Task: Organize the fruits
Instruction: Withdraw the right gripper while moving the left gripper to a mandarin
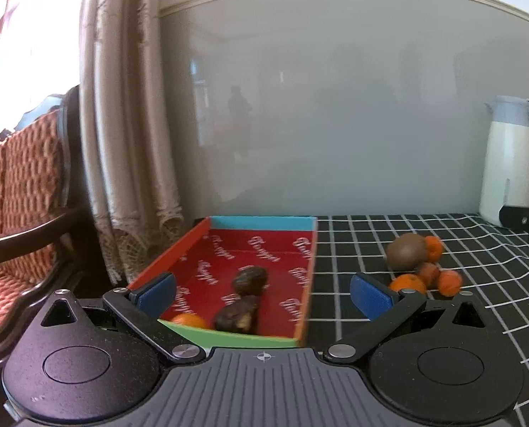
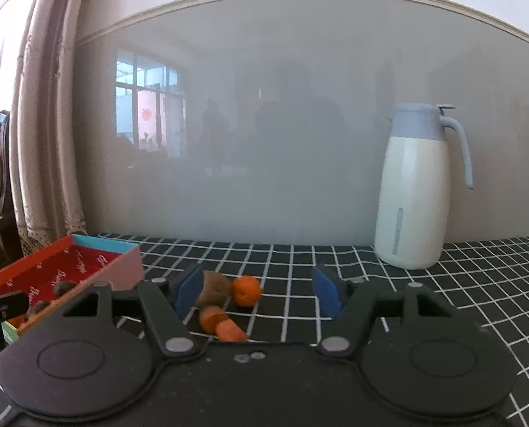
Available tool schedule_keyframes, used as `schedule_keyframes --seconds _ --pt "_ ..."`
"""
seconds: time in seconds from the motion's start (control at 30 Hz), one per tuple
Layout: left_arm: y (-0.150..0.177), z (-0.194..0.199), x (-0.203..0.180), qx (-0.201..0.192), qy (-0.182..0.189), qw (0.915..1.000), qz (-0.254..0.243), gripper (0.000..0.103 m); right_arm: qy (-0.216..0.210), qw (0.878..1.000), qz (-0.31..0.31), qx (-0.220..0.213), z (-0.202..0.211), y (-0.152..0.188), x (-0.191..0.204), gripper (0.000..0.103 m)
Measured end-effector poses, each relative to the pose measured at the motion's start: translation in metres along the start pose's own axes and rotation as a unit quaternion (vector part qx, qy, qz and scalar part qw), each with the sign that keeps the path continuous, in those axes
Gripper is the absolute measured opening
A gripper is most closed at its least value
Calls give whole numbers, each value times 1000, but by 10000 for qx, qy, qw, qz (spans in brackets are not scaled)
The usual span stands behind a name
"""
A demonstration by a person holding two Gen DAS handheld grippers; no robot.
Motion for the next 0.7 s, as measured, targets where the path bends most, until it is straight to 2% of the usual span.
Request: schedule_keyframes --seconds 0.37,0.7 --pt "4 -15 -58 84 463 9987 -205 103 160 9997 -142 120 -1 10 -29 67" --pt "10 -20 -91 146 697 9971 -286 103 258 9994 -95 207 -3 18 -45 67"
Point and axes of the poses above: each gripper's, at about its wrist camera, not at the fingertips, and z roughly against the way its jaws point, x to its left, y to its underside, the point moved 6 cm from there along -z, roughly the way its jaws point, and after that the axes turned 7 degrees about z, right-handed, at the moved point
